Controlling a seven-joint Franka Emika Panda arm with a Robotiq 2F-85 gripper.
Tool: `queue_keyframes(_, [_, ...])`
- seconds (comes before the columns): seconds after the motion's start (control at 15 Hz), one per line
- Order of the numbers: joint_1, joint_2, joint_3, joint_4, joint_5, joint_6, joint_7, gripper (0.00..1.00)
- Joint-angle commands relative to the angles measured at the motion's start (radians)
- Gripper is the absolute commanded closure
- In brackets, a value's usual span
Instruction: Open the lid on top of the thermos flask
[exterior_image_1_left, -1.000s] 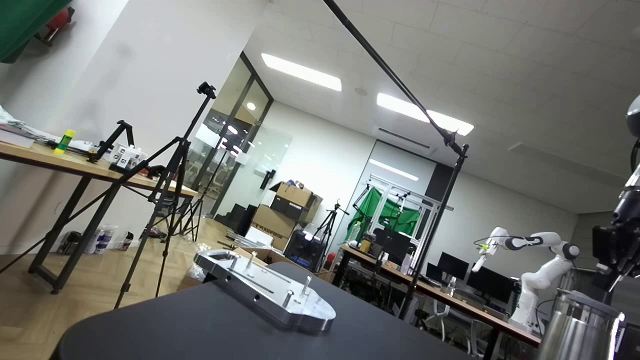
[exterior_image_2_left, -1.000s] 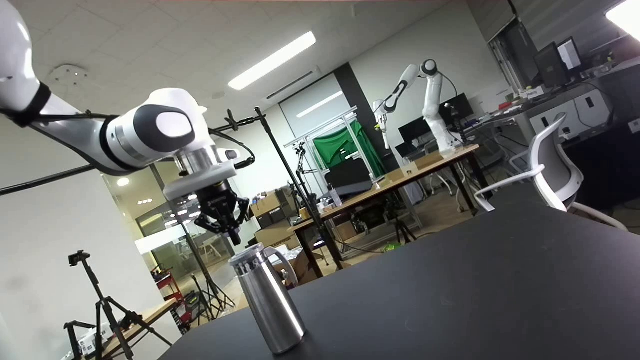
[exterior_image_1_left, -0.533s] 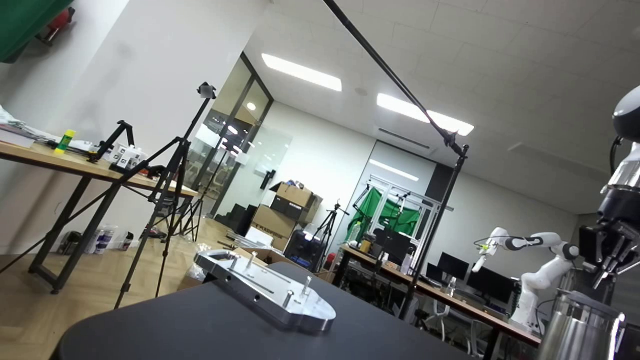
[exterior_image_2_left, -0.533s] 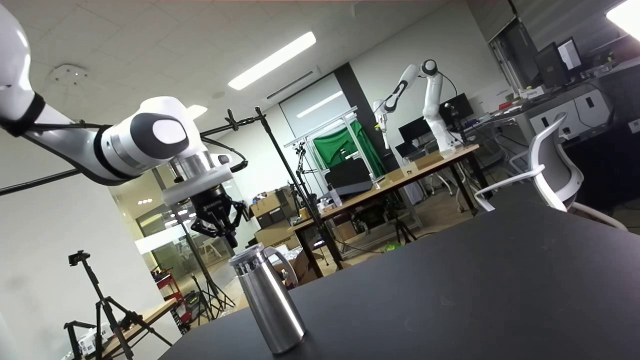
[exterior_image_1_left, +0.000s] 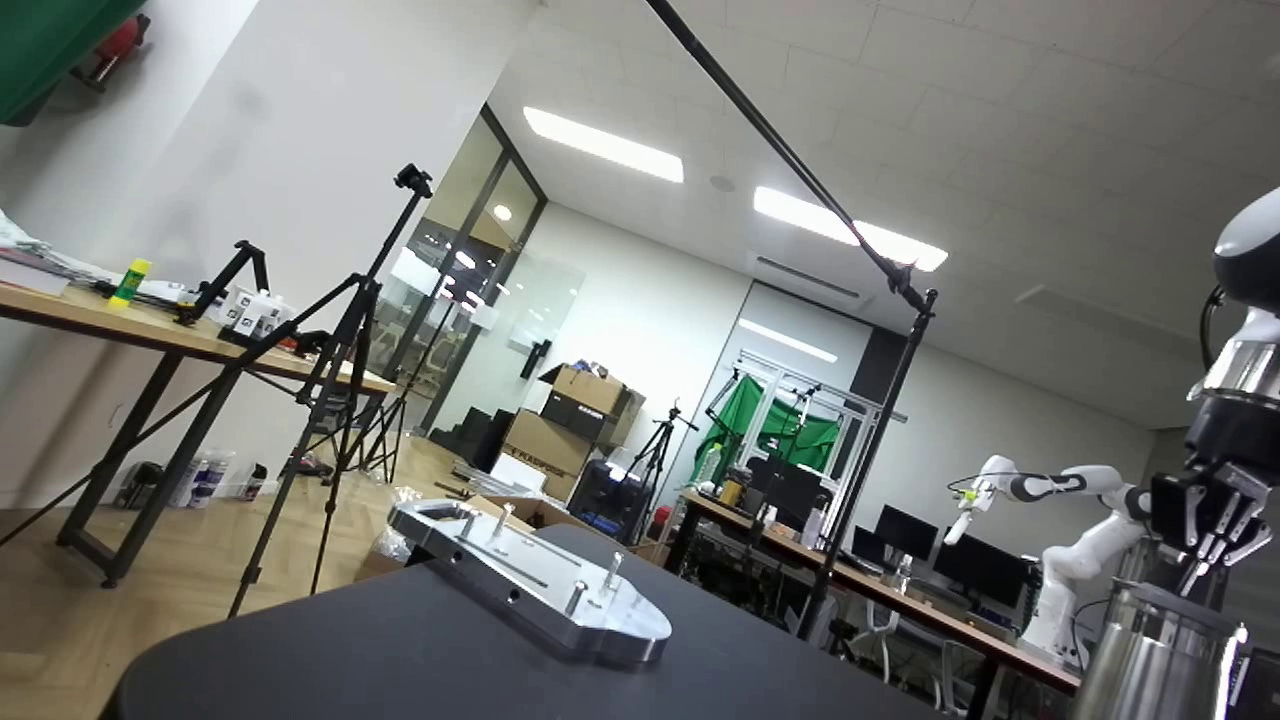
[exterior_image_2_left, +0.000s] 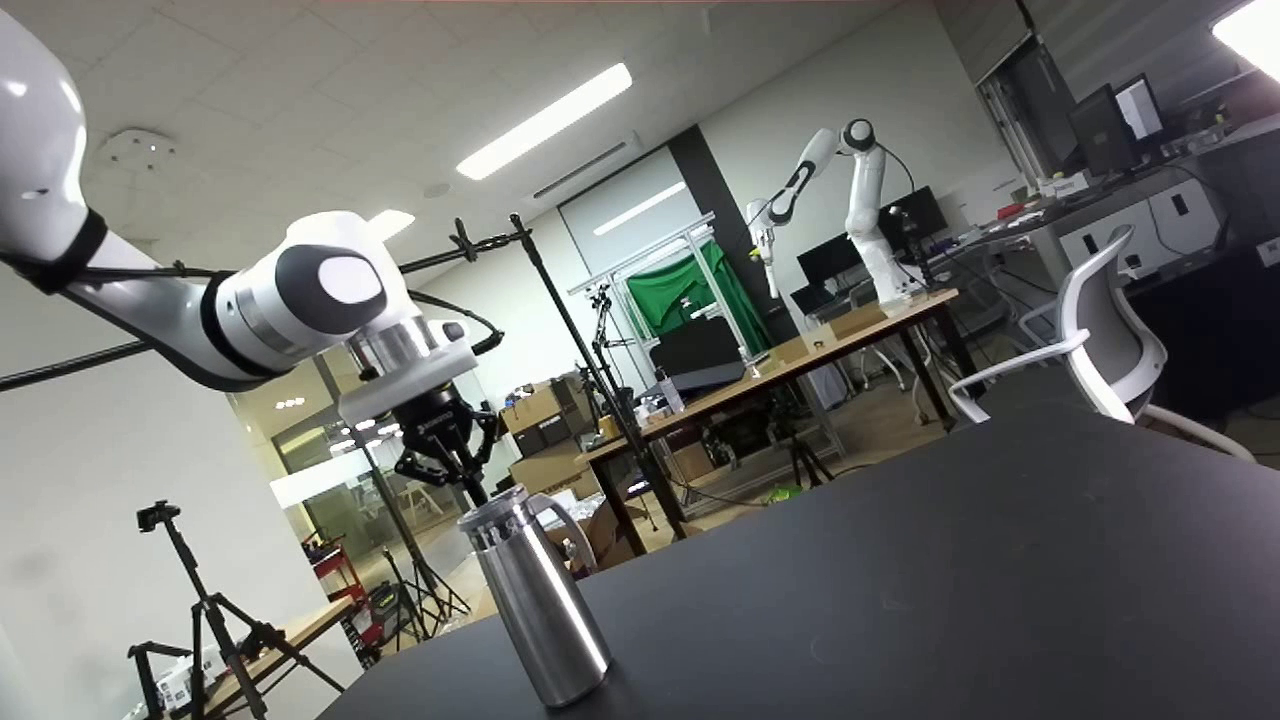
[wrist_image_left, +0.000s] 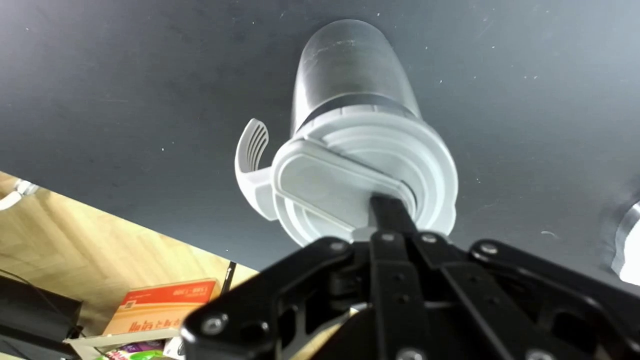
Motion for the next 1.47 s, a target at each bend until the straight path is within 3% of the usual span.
queue_keyframes(0.0, [-0.005,0.021,0.007,0.011,-0.030,0.001,0.026,1.00])
queue_keyframes(0.87, [0.048,0.042,0.012,-0.026,-0.348,-0.013,0.136,1.00])
queue_keyframes(1.13, [0.050,0.040,0.017,-0.021,-0.356,-0.011,0.134,1.00])
queue_keyframes(1.4, [0.034,0.008,0.032,0.006,-0.240,-0.041,0.079,1.00])
